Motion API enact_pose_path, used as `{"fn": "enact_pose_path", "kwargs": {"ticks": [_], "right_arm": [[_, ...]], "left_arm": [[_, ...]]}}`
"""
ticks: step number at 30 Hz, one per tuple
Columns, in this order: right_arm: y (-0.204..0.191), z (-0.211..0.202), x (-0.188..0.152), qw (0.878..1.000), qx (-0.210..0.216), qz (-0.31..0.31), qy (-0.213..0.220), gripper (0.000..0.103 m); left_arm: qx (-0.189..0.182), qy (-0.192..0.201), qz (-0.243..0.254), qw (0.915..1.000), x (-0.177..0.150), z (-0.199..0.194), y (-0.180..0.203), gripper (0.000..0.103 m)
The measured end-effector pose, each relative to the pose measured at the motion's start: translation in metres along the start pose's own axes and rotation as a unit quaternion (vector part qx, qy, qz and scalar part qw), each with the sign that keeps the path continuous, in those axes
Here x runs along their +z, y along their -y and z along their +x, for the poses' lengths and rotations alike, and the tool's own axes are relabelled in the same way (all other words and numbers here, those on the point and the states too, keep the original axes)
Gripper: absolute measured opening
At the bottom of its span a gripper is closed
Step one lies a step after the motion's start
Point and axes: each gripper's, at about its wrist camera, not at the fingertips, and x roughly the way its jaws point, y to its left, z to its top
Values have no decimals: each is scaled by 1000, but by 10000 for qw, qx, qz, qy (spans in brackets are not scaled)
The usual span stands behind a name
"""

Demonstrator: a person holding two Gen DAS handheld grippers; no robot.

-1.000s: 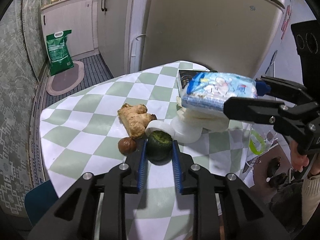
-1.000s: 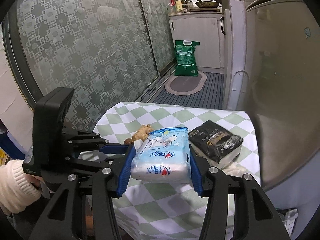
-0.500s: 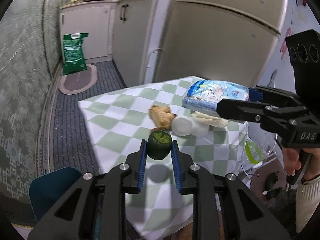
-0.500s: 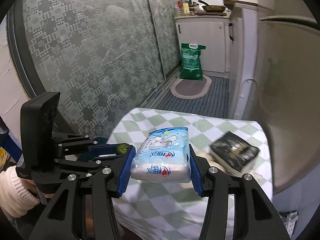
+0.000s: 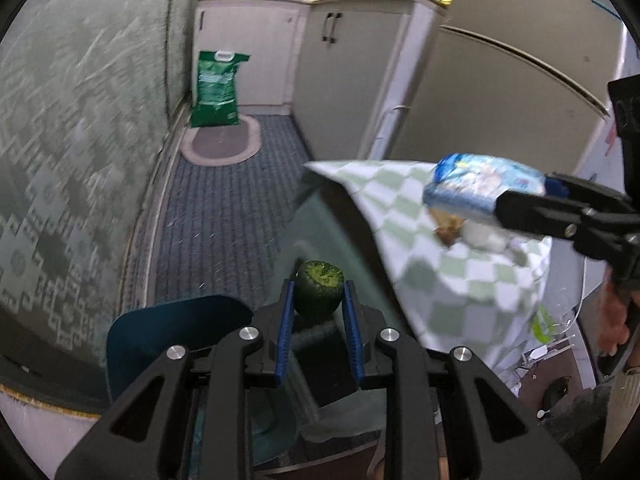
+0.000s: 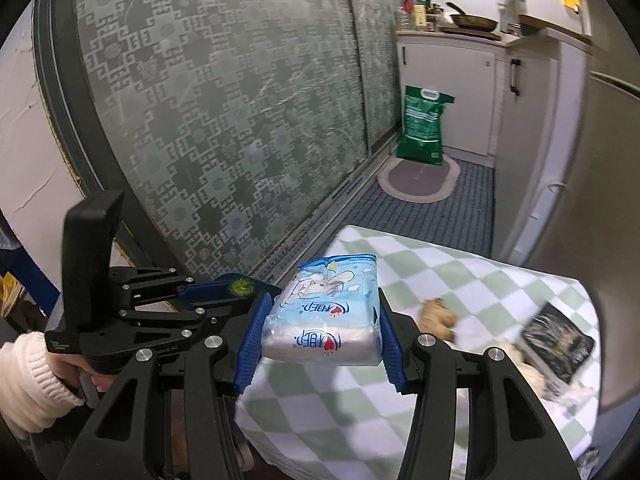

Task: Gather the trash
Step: 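Grasp the green lime with the left gripper while the right gripper lifts the tissue pack, then lower both held items into the teal bin and open both grippers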

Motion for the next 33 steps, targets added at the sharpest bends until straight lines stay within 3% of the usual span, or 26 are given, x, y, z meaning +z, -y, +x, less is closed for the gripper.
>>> {"fn": "enact_pose_path", "kwargs": {"ticks": [11,24,33], "right_arm": [[-53,52,11,9986,311,-242,-365,51],[-96,107,12,9954,426,-363,-775,52],[-112,146,5,9924,404,-384,-1096,51]], "left_arm": [[231,-398,-382,9982,-37,10,-55,26],[508,-1310,-426,9892,-87,43,-95,27],[570,-1168,-566,9899,-90,26,-116,37]]}}
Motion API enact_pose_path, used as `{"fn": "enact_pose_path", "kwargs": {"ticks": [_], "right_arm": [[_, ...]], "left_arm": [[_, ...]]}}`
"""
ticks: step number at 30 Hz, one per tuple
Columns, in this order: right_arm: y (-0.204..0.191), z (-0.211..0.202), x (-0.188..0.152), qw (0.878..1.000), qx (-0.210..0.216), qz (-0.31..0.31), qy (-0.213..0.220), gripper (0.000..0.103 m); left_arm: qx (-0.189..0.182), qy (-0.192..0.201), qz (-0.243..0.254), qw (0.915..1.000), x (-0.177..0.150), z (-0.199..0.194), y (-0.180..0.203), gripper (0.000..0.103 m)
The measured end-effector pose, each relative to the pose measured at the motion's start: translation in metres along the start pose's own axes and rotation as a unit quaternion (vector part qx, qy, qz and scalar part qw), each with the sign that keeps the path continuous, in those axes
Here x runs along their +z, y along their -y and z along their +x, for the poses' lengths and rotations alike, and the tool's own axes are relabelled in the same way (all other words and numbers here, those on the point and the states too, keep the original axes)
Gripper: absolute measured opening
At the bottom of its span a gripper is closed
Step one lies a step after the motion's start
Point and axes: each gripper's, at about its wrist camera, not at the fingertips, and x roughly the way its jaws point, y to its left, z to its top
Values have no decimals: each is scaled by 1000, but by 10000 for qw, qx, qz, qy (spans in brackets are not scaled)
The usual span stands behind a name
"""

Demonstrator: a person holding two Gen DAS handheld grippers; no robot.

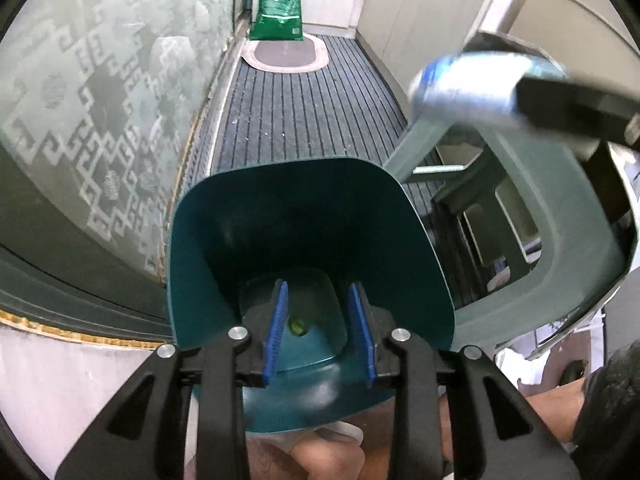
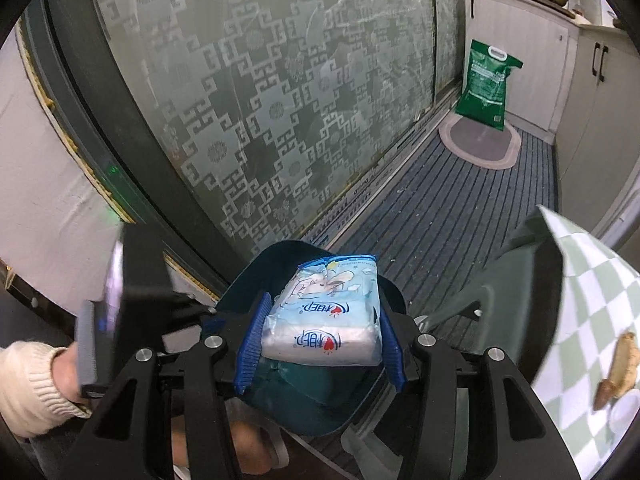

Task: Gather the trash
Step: 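Lower both held items into the teal bin and open both grippers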

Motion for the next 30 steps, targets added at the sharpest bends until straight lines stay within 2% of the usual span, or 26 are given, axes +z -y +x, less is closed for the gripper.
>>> {"fn": "enact_pose_path", "kwargs": {"ticks": [12,17,30], "right_arm": [[-13,52,-9,9989,-79,-53,-464,51],[-17,77,-18,9976,-66,-38,-683,51],[-19,133,-47,9922,-59,-4,-1248,51]], "left_arm": [[-96,864,-255,9959,12,-63,-14,34],[-68,1175,-217,9928,16,-84,-12,28],[-141,1489,-180,9886,20,-106,-9,21]]}}
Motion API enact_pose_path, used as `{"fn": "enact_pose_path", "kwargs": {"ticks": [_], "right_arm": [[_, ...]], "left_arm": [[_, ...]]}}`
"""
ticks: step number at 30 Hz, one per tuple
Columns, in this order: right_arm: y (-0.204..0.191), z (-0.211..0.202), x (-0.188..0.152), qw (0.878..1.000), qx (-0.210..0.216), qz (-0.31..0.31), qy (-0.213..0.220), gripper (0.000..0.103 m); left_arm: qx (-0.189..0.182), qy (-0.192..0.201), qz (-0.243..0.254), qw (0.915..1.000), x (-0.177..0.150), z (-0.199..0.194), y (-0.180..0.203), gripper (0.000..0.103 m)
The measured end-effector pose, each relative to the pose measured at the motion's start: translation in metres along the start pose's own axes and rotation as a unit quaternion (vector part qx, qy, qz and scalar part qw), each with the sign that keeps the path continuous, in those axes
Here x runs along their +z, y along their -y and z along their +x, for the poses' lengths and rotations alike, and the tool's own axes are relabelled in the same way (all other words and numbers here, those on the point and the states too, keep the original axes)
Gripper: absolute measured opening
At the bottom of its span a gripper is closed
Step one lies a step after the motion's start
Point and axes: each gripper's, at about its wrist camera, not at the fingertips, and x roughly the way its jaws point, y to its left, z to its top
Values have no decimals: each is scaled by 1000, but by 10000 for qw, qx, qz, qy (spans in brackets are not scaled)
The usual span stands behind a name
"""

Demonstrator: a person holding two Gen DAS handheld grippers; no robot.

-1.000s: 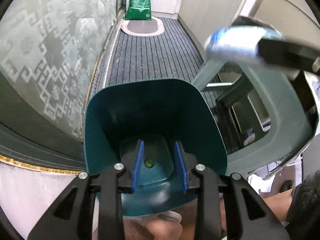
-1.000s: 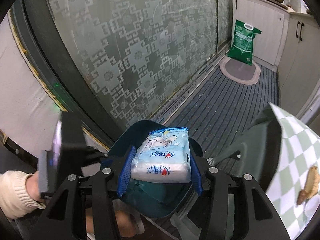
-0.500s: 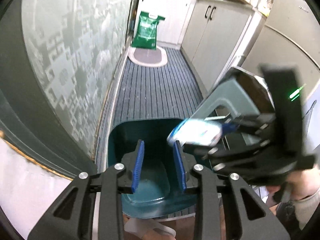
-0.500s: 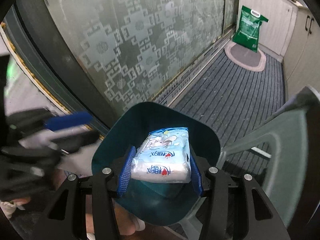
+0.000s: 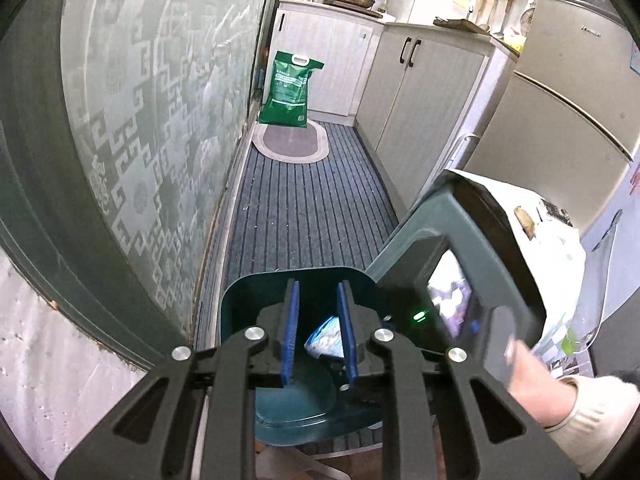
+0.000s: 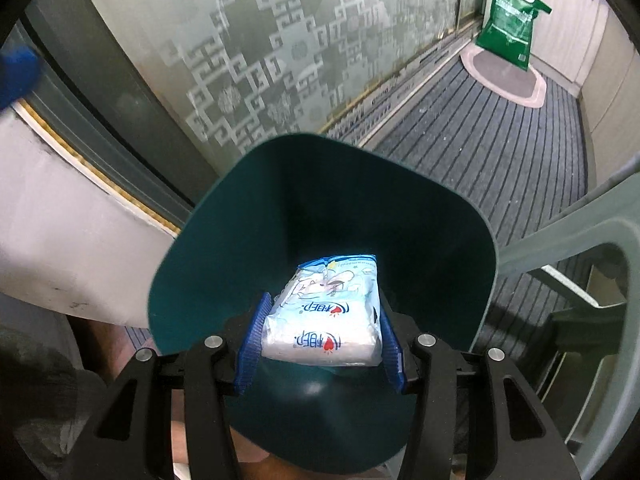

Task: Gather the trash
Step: 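Lower both held items into the teal bin and open both grippers, then raise both grippers from the bin back toward the table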

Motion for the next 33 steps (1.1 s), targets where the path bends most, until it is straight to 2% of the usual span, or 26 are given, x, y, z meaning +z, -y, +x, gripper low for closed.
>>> {"fn": "enact_pose_path", "kwargs": {"ticks": [9,11,14,18,21,26,33], "right_arm": [[1,40,-15,9990,-139,-72,-410,53],[3,45,-18,9988,-129,-80,-465,66],[3,45,-20,9987,-216,-95,-456,71],[0,40,-20,9989,-182,-163,-388,71],[-8,29,-20,9992,-125,-247,-272,69],[-18,0,-12,9995,-23,-321,52,58],[-29,-64,0,9964,106,-445,710,54]], "left_arm": [[-194,380,17,9991,15,-24,12,21],[-234,453,46,9987,18,-28,15,21],[-259,503,34,9984,19,-32,16,21],[-284,611,11,9977,23,-38,17,21],[-299,696,6,9971,26,-43,20,22],[-322,859,26,9958,34,-52,28,24],[-433,1210,32,9917,46,-69,44,31]]}}
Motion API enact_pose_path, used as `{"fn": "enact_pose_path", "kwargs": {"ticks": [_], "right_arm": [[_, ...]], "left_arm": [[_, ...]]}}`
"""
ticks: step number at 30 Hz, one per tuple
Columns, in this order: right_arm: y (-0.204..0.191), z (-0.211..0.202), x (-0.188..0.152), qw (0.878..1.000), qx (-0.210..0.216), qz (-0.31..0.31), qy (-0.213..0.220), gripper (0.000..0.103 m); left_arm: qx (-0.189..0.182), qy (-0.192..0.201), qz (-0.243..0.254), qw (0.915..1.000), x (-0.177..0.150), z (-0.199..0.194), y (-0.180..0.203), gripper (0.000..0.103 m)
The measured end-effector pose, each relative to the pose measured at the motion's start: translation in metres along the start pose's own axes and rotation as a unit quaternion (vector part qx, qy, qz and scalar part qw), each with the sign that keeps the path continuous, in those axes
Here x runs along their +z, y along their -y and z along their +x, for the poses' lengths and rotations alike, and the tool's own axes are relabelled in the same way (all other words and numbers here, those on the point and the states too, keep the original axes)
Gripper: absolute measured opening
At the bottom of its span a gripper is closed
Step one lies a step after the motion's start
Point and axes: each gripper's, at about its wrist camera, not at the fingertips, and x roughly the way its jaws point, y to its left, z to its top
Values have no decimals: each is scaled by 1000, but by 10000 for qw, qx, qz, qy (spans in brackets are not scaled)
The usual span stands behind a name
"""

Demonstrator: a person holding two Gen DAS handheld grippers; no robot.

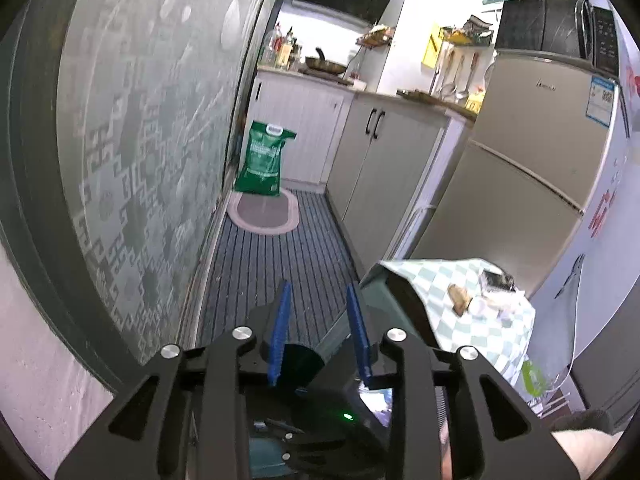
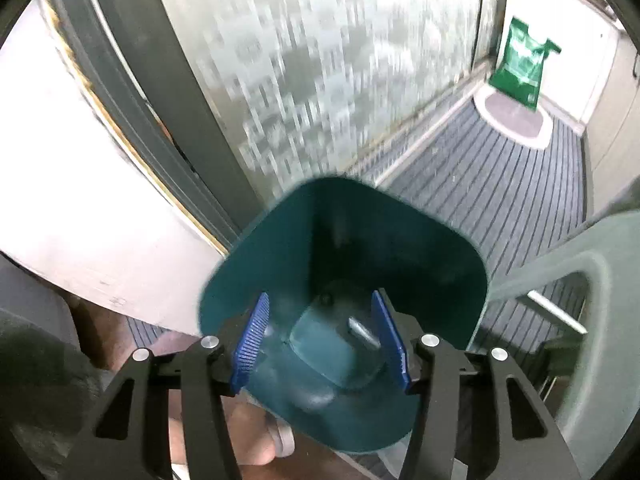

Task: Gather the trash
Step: 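Raise both grippers from the bin back toward the table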

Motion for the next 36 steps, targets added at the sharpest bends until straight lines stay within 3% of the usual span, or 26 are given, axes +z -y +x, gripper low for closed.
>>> {"fn": "enact_pose_path", "kwargs": {"ticks": [9,19,27,36], "right_arm": [[9,-88,16,9965,-212,-40,812,54],[61,-168,7,9885,-651,262,1342,54],[109,-229,-11,9816,-1161,139,1513,54],[176,-264,-66,9712,-1242,909,1817,54]], "left_arm": [[-157,380,-30,9991,20,-11,24,36],[-347,364,8,9987,26,4,55,40],[-509,-31,237,9984,17,39,90,44],[-601,-732,727,9928,-12,97,136,45]]}}
